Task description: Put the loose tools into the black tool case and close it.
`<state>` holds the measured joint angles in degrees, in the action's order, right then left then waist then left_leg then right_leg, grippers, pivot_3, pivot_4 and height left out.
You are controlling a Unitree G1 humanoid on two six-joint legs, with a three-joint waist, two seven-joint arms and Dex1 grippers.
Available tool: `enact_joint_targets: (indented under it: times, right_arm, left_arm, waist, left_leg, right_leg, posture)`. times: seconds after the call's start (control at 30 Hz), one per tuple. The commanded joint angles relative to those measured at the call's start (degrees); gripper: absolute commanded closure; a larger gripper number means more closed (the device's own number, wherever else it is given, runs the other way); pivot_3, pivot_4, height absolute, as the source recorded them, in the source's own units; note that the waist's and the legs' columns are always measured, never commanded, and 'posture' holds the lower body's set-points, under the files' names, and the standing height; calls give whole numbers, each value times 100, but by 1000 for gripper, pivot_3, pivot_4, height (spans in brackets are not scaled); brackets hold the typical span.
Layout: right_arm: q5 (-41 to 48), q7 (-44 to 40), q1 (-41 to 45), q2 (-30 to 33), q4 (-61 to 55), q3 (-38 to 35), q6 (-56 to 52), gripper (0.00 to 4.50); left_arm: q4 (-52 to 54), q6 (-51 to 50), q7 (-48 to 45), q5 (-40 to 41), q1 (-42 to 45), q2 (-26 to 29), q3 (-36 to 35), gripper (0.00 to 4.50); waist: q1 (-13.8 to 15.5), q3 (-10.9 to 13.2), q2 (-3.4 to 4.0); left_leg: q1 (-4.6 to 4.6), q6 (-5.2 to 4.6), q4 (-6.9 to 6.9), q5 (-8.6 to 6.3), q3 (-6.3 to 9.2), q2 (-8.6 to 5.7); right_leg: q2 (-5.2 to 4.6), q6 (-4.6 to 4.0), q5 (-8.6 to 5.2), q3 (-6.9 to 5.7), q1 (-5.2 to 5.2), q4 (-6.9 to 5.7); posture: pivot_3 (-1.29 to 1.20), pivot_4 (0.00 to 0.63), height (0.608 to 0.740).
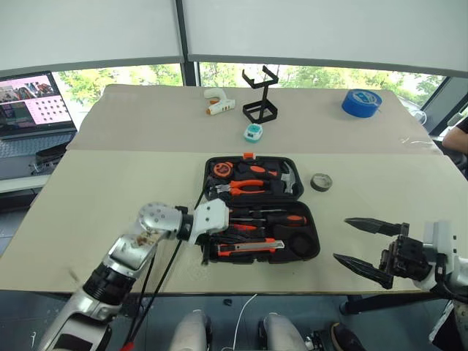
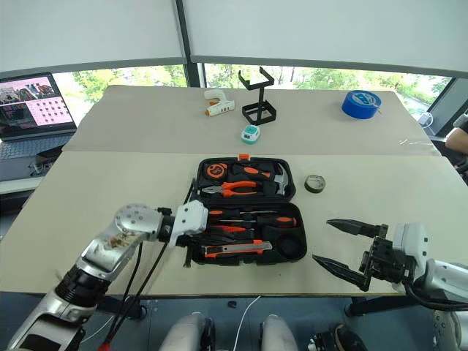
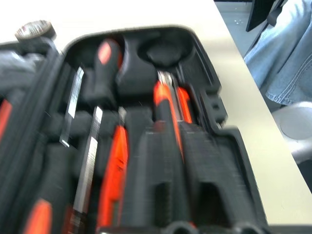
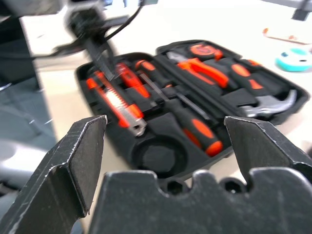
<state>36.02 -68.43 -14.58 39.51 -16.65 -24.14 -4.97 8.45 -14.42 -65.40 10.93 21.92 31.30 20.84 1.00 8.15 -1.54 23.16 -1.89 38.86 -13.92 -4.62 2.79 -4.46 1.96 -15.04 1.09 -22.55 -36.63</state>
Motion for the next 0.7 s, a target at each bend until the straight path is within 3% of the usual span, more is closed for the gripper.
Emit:
enact_joint_targets:
  times: [0.03, 0.23, 0.53, 0.63, 0.7]
  right_arm:
    - [22, 150, -118, -60, -333, -148, 159, 0]
    - [158, 322, -45, 26, -454, -179, 12, 0]
    - [210, 378, -140, 80, -579, -192, -65, 0]
    - [191, 433, -79, 74, -542, -162, -66, 0]
    - [132, 514, -13, 22, -463, -159, 1, 0]
  left_arm:
    - [-62, 151, 250, -194, -40, -188, 116, 4466]
    - [-617, -53, 530, -576, 97, -381, 287, 4466]
    - [-421, -1716, 696, -509, 44, -432, 589, 4466]
    - [-497, -1349, 649, -665, 11, -331, 674, 4466]
    - [-469, -672, 672, -393, -100, -487, 319, 4466]
  waist:
    - [16, 0, 0]
    - [2, -2, 3]
    - [9, -24, 18]
    - [3, -35, 19]
    - [-5, -37, 19]
  left_leg:
    - [0, 0, 1, 0, 0, 0]
    - [-25, 0, 4, 0, -3, 0]
    - [-34, 0, 3, 0, -1, 1]
    - [-37, 0, 3, 0, -2, 1]
    - [-39, 0, 2, 0, -2, 1]
  right_leg:
    - [-1, 0, 0, 0, 1, 0]
    - [0, 1, 3, 4, 23, -2]
    - [1, 0, 3, 6, 32, -1]
    - [1, 0, 3, 7, 34, -2]
    - [1, -1, 2, 8, 34, -2]
  posture:
    - [0, 150, 740]
    - [0, 150, 740]
    - [0, 150, 740]
    - [0, 150, 740]
    - [0, 150, 740]
